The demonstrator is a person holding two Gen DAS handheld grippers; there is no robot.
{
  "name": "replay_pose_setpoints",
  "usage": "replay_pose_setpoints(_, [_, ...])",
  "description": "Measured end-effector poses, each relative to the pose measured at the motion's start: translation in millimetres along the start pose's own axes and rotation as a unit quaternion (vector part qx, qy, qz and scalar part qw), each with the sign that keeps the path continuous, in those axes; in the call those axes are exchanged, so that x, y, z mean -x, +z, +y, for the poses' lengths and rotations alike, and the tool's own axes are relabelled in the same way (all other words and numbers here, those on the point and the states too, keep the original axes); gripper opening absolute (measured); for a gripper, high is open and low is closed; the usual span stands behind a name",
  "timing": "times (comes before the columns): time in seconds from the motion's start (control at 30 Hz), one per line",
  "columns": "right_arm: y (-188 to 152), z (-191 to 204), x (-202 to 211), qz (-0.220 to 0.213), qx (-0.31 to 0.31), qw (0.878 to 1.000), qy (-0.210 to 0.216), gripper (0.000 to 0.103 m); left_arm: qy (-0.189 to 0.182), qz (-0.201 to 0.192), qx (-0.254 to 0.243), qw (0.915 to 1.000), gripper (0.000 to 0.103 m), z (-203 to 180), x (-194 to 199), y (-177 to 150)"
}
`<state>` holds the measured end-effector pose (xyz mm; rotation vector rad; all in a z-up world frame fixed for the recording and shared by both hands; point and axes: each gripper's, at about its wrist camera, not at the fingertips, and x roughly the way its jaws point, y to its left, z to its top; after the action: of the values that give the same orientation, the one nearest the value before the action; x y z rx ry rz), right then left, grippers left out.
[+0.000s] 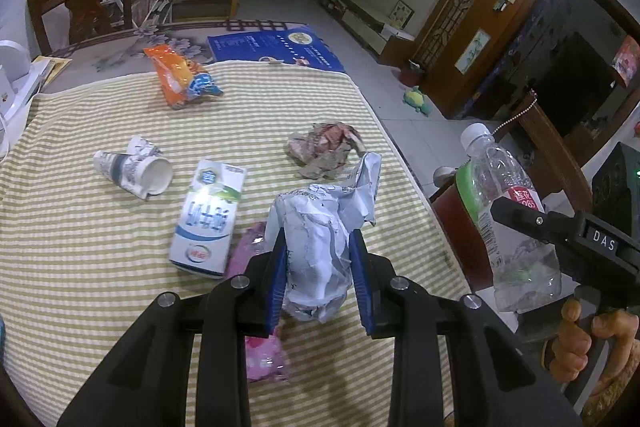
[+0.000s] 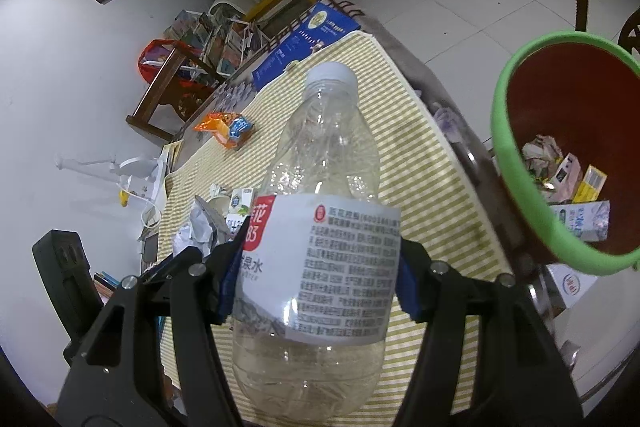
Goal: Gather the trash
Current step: 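Carry the crumpled paper and plastic bottle over to the red bin, then drop the plastic bottle into the bin with the right tool while the left tool releases the paper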
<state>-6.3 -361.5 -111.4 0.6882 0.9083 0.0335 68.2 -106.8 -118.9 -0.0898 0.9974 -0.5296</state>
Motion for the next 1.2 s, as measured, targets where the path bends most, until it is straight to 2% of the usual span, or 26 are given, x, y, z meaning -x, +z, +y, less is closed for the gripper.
replay_pose_setpoints(0.47, [29, -70, 31, -0.019, -0.025, 0.999, 0.0, 0.06, 0.004, 0.008, -0.023, 0.9997, 0.027, -64, -25, 4])
replay_pose_setpoints(0.8, [49, -134, 64, -0.051, -0.068, 0.996, -0.038, 0.06, 0.0, 0.017, -0.04, 0.9991, 0.028, -103, -43, 11])
replay_pose_setpoints(1.0, [57, -165, 73, -0.056, -0.088, 0.991, -0.08, 0.06, -0.009, 0.027, -0.048, 0.9984, 0.028, -122, -57, 20])
replay_pose_setpoints(1.07, [59, -173, 74, -0.058, -0.091, 0.99, -0.095, 0.062, -0.018, 0.03, -0.053, 0.998, 0.028, -130, -61, 23])
replay_pose_setpoints(1.13, [61, -181, 79, -0.071, -0.107, 0.986, -0.108, 0.076, -0.03, 0.032, -0.066, 0.9968, 0.028, -146, -66, 27])
replay_pose_setpoints(1.2, [60, -187, 87, -0.085, -0.114, 0.983, -0.115, 0.076, -0.05, 0.033, -0.088, 0.9943, 0.028, -167, -71, 30])
